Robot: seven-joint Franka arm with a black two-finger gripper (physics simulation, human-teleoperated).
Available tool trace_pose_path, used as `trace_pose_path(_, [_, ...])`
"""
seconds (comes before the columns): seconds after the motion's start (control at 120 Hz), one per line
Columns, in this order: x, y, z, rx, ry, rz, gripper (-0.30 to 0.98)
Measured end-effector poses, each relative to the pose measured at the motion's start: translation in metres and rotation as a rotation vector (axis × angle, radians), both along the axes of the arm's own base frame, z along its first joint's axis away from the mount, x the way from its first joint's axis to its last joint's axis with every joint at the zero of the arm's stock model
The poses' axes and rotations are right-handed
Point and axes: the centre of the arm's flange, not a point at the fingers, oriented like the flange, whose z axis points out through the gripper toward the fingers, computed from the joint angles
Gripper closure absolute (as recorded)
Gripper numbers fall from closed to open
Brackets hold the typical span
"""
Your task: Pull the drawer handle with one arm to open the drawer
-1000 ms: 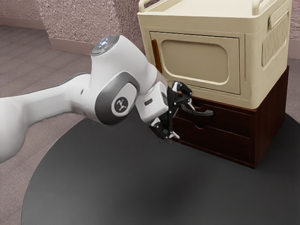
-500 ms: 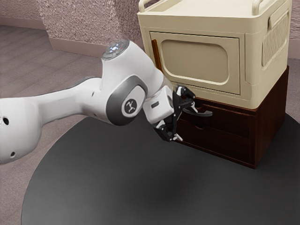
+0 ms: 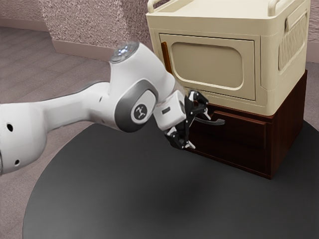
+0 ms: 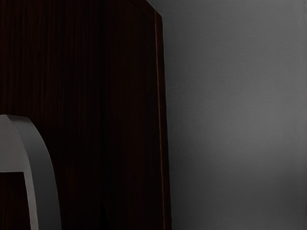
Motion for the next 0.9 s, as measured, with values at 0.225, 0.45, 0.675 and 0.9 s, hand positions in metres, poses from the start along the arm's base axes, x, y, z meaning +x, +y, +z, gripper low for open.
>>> trace_pose_path(0.225, [-0.001, 0.005, 0.001, -0.002, 0.004, 0.009, 0.03])
trace_pose_path(0.45, [-0.002, 0.01, 0.004, -0.005, 0.002, 0.02, 0.21])
trace_pose_path(0.675, [-0.012, 0.01, 0.009, -0.004, 0.0, 0.024, 0.35])
trace_pose_path(0.9, [-0.02, 0.008, 0.013, -0.005, -0.001, 0.028, 0.41])
